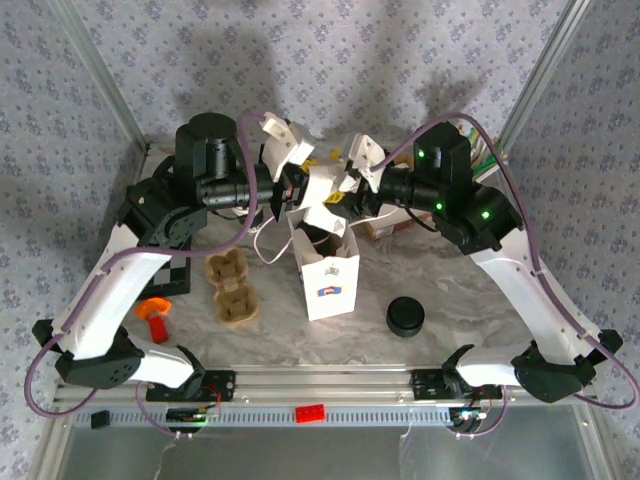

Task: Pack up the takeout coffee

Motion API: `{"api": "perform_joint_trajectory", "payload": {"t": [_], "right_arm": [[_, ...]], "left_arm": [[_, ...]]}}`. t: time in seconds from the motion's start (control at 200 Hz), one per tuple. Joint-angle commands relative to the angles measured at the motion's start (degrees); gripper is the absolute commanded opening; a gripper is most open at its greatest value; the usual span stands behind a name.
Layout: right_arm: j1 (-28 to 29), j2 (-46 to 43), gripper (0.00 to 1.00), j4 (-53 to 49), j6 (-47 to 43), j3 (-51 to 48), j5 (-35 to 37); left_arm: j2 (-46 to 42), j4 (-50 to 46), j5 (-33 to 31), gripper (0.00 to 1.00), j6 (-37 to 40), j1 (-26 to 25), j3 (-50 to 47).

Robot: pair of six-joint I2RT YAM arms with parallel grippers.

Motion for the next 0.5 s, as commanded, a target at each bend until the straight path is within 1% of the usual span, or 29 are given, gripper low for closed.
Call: {"api": "perform_joint_trajectory", "payload": {"t": [0.0,0.06,0.14,0.175,0.21,0.245,0.28,0.325,0.345,0.37,0.42,0.5], "right_arm": [[-0.9,-1.0,0.44,-0.6,2.3,0.3,-2.1],[-0.9,-1.1,0.29,-0.5,3.4,0.2,-1.1],[-0.9,-1.0,0.14,-0.8,6.5,0.5,0.2],[-0.8,-0.9,0.1,-1.1,8.0,0.8,0.4],[-0.6,-0.8,0.05,-1.4,9.8,1.1,0.5],[-0.6,-0.6,0.0,-1.5,11.9,1.2,0.5],[-0.5,-0.7,0.0,-1.4,14.5,1.1,1.1],[-0.5,-0.5,0.0,-1.8,18.3,1.5,3.1],[-0.5,-0.4,0.0,-2.5,19.8,1.7,4.0],[-0.4,-0.2,0.0,-4.0,21.8,2.2,5.5],[-0.5,0.0,0.0,-5.2,26.9,2.4,8.7],[0.0,0.0,0.0,-5.2,33.6,1.4,10.8]], "left_arm": [[-1.7,0.3,-0.9,0.0,0.5,-0.4,0.8],[-1.9,0.5,-1.5,0.0,0.5,-0.4,0.6],[-2.1,0.6,-3.8,0.0,0.7,-0.3,0.7],[-2.3,0.7,-4.9,0.01,0.5,-0.3,0.9],[-2.3,0.6,-5.6,0.05,0.4,-0.4,1.2],[-2.5,0.6,-6.7,0.13,0.2,-0.4,1.6],[-2.8,0.4,-8.2,0.23,-0.1,-0.3,1.9],[-3.4,0.1,-10.6,0.39,-0.2,-0.3,2.1],[-3.9,0.0,-12.3,0.43,-0.4,-0.2,2.0],[-4.5,0.0,-14.5,0.46,-0.9,-0.3,1.8],[-5.8,-0.7,-19.6,0.48,-2.2,0.0,1.5],[-8.5,-2.1,-28.1,0.56,-5.5,0.4,-0.6]]}}
